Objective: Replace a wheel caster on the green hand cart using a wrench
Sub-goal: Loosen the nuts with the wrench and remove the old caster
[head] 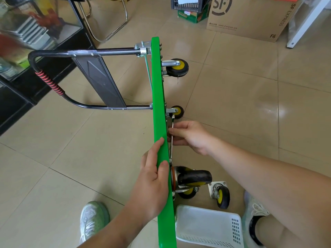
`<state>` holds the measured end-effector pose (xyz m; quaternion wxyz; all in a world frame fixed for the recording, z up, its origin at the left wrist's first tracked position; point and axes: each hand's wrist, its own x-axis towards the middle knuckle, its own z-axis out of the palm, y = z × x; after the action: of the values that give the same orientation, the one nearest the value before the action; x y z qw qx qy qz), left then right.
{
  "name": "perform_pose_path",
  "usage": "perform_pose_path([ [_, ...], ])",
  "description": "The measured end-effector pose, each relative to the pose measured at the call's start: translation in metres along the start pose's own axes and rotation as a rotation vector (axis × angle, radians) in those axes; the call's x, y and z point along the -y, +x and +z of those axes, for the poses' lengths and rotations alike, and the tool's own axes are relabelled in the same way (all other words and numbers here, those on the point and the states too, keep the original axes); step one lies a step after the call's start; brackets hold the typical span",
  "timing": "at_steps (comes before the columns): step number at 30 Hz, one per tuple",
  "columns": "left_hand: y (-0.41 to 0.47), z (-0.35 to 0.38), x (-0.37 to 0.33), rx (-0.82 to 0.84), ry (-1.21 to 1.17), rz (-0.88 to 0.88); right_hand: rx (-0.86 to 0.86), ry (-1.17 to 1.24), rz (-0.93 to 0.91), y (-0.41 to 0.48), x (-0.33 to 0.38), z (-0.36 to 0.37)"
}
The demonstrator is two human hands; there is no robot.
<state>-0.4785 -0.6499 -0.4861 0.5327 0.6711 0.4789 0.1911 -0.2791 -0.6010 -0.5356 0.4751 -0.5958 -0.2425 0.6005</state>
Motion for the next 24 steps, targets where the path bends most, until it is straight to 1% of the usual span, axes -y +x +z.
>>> perform_pose_path([
  [9,0.0,0.001,0.001,0.005,-0.001,0.007,-0.01,-0.019,-0.12,-0.036,0.009,0.007],
  [12,0.0,0.001,0.002,0.009,-0.001,0.01,-0.042,-0.139,-0.206,-0.064,0.01,0.008],
  [14,0.0,0.0,0.002,-0.002,0.002,0.019,-0.013,-0.212,-0.272,-0.081,0.005,0.009],
  [16,0.001,0.001,0.002,-0.013,0.008,0.02,0.005,-0.199,-0.321,-0.092,-0.003,0.008],
  [18,0.002,0.003,0.002,-0.018,0.014,0.018,-0.025,-0.17,-0.359,-0.095,-0.006,0.006],
  [24,0.001,0.004,0.002,-0.018,0.027,0.019,-0.078,-0.165,-0.444,-0.084,0.016,0.0],
])
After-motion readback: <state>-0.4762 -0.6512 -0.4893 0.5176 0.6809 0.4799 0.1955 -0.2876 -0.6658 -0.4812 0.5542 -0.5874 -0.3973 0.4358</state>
